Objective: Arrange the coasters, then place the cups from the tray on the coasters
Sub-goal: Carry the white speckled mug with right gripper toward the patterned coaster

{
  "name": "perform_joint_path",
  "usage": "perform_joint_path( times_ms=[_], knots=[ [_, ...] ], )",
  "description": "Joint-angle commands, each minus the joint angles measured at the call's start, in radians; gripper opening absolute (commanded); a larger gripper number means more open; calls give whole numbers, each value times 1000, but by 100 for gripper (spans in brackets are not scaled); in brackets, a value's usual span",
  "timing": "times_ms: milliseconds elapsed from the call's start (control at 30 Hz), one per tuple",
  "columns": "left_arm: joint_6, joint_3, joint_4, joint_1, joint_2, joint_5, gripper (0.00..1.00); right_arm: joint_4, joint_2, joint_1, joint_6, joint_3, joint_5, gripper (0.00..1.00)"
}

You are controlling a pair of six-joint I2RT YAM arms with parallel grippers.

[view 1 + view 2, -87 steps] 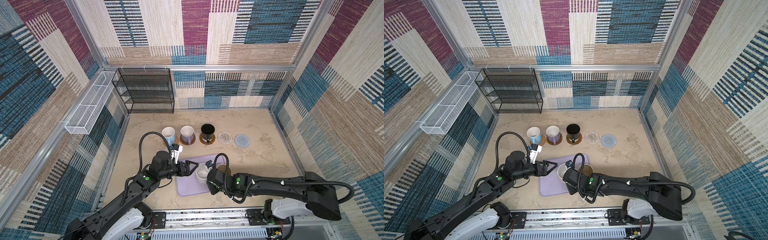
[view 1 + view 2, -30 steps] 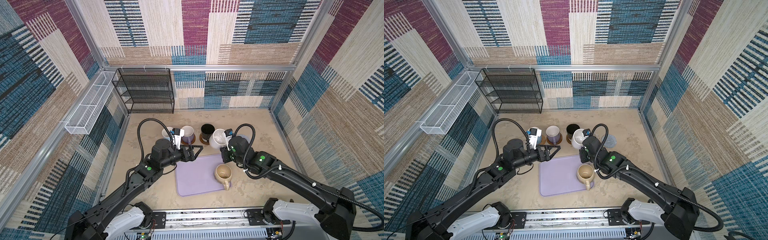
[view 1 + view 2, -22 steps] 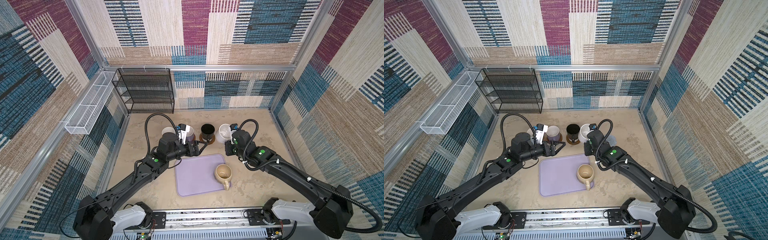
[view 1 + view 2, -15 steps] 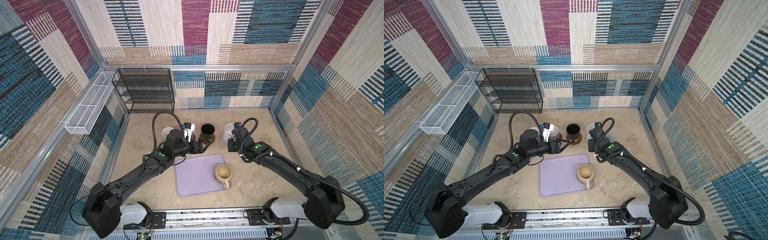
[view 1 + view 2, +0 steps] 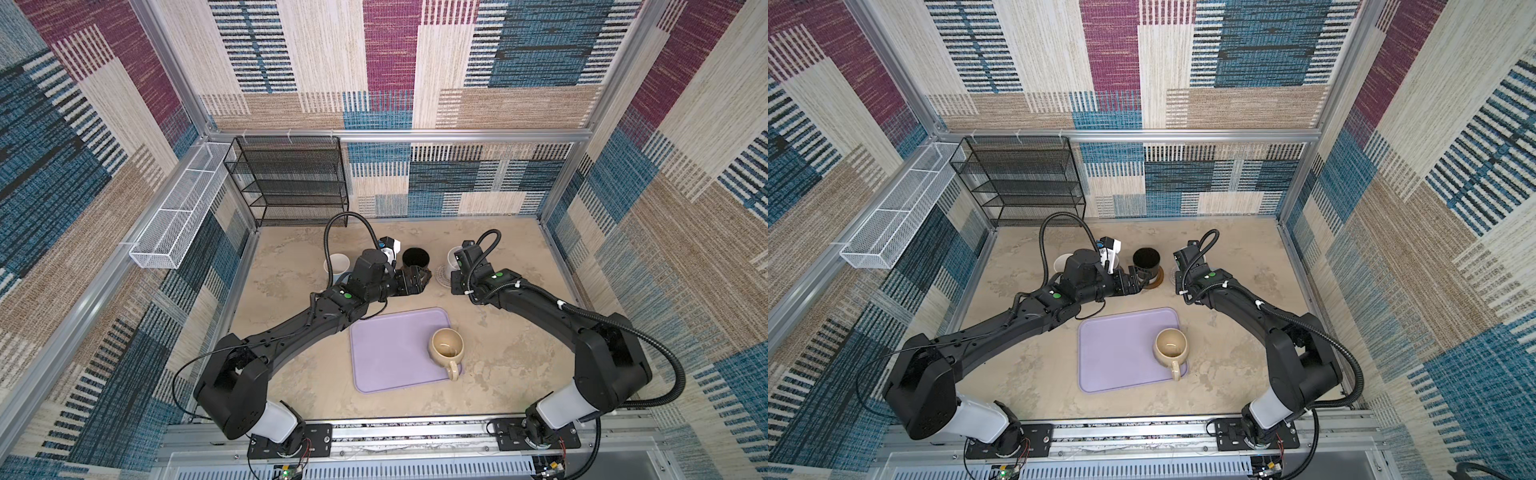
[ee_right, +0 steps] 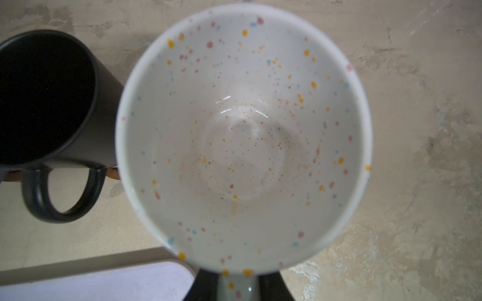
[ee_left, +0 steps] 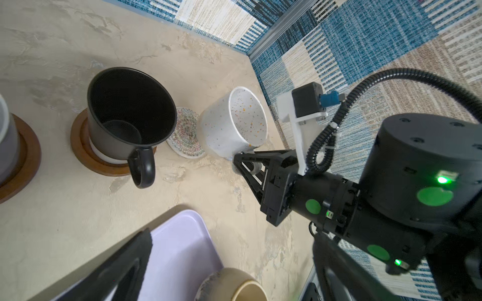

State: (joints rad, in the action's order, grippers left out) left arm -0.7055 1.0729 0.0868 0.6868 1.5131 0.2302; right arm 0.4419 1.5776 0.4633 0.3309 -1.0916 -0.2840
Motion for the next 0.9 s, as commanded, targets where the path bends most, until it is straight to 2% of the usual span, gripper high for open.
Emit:
perform_joint_path(
  times_ms=[0, 100, 267, 600, 867],
  knots=[
    [-13, 36, -4, 10, 30, -42, 99, -89, 31, 0, -22, -21, -12, 0],
    [-10, 64, -4, 19, 68, -39, 98, -77, 76, 1, -40, -42, -47, 0],
    [-24, 82, 20, 20, 125, -15, 98, -89, 112, -6, -53, -69, -28, 0],
    [-25, 103, -1, 20, 150, -25, 98, -69, 166, -32, -68, -138, 19, 0],
    [-29, 117, -4, 20, 165, -6, 98, -69, 185, -32, -62, -130, 32, 0]
  ],
)
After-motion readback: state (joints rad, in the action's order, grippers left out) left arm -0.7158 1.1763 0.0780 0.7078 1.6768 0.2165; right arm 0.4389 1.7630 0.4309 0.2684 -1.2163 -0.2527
